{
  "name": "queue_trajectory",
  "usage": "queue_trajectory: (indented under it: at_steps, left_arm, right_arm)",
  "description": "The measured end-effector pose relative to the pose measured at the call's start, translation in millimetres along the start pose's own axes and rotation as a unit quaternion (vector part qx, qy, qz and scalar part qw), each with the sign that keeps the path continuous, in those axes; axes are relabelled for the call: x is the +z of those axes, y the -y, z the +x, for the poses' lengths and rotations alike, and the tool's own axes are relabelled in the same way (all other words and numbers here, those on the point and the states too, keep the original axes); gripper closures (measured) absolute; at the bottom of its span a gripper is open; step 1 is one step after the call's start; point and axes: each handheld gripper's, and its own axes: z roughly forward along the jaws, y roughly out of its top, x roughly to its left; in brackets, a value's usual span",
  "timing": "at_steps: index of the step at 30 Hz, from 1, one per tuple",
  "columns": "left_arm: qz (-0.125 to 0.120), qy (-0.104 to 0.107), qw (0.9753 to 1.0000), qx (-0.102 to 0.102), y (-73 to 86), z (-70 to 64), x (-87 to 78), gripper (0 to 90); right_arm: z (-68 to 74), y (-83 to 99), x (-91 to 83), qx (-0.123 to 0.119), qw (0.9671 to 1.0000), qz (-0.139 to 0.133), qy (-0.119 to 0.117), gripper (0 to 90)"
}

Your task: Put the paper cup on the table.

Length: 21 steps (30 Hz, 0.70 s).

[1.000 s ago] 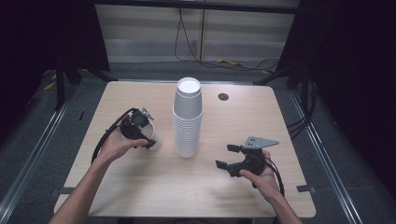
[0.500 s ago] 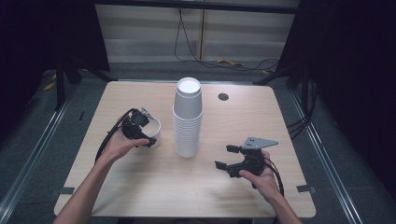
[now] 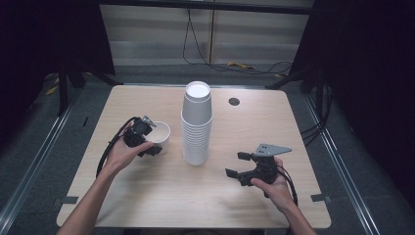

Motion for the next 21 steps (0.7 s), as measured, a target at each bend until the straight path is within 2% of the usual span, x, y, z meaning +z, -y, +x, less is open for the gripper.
queue_trajectory:
  at_steps: [2, 7, 8, 10, 11, 12, 14, 19, 21]
  left_arm:
    - [-0.007, 0.010, 0.9999, -0.006, 3.8, 1.4, -0.7, 16.1]
    - [-0.025, 0.005, 0.9996, -0.015, 13.3, 0.1, -2.5, 16.8]
    - [-0.034, 0.011, 0.9992, -0.020, 16.1, 0.8, -3.7, 16.8]
    - [-0.044, 0.021, 0.9982, -0.036, 19.9, 0.2, -6.1, 16.8]
    - [-0.051, 0.020, 0.9978, -0.037, 21.1, -0.7, -7.3, 16.8]
    - [-0.067, 0.027, 0.9965, -0.042, 23.2, -2.5, -9.8, 16.8]
    - [-0.084, 0.042, 0.9942, -0.051, 25.5, -4.2, -15.1, 16.8]
    - [-0.115, 0.038, 0.9911, -0.055, 30.7, -7.0, -27.3, 17.0]
    - [-0.117, 0.039, 0.9910, -0.052, 33.4, -8.1, -30.0, 17.0]
  right_arm:
    - [-0.2, 0.1, 0.3, 0.000, 1.0000, 0.001, 0.001, 14.8]
    - [-0.3, 0.4, 0.8, -0.001, 1.0000, 0.004, 0.003, 14.9]
    - [-0.5, 0.5, 0.9, -0.001, 1.0000, 0.006, 0.003, 14.9]
    - [-0.8, 0.8, 0.9, 0.000, 1.0000, 0.006, 0.004, 15.1]
    - [-1.0, 0.8, 1.0, 0.000, 1.0000, 0.007, 0.004, 15.1]
    - [-1.0, 0.8, 1.0, 0.001, 1.0000, 0.007, 0.004, 15.1]
    - [-1.1, 0.8, 1.2, 0.001, 1.0000, 0.007, 0.006, 14.9]
    - [-0.4, 1.0, 1.6, 0.001, 0.9999, 0.011, 0.007, 14.9]
    - [0.1, 1.1, 1.1, 0.001, 0.9999, 0.010, 0.007, 14.9]
